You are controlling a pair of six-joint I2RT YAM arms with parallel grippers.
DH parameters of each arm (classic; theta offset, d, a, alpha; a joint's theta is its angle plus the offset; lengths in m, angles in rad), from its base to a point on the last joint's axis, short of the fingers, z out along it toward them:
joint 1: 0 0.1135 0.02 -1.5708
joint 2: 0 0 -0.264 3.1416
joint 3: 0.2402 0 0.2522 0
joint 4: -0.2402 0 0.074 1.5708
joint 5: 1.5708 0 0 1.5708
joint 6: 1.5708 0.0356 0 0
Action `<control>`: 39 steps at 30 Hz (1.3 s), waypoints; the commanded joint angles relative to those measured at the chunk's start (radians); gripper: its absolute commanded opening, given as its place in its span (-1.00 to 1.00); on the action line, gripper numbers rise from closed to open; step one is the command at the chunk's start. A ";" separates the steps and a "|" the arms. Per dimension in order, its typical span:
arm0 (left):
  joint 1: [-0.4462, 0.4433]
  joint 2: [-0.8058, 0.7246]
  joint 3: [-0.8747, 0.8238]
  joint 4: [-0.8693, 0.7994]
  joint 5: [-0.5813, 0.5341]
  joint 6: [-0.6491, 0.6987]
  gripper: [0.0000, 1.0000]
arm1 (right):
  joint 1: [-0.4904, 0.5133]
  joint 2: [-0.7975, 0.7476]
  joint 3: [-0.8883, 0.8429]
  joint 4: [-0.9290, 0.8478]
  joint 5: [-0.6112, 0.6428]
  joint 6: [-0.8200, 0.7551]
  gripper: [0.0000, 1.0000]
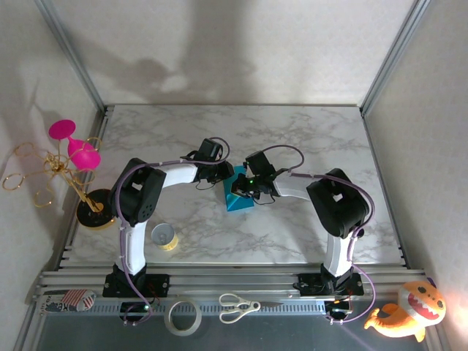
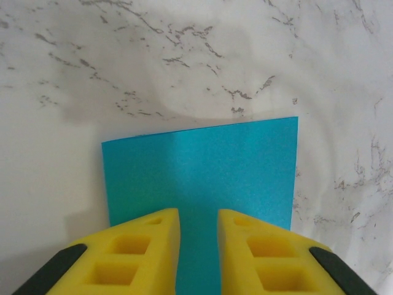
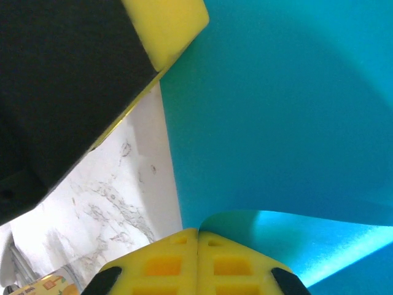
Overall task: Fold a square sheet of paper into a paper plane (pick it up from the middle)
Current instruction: Fold the triangle a second time at the center of the table.
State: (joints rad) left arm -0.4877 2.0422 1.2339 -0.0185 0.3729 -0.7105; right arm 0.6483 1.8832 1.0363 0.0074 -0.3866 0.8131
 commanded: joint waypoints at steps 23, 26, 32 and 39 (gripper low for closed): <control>-0.002 0.019 -0.022 -0.029 0.009 0.011 -0.53 | 0.024 0.048 0.030 -0.016 0.018 -0.020 -0.99; -0.002 0.018 -0.022 -0.031 0.009 0.011 -0.53 | 0.024 0.051 0.028 -0.014 0.014 -0.016 -0.99; -0.002 0.019 -0.024 -0.030 0.009 0.012 -0.53 | 0.024 0.054 0.028 -0.012 0.015 -0.014 -0.99; -0.002 0.016 -0.026 -0.030 0.009 0.010 -0.53 | 0.024 0.061 0.025 -0.011 0.021 -0.003 -0.99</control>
State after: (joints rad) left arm -0.4877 2.0422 1.2331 -0.0185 0.3733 -0.7105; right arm 0.6617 1.9247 1.0531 0.0040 -0.3859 0.8001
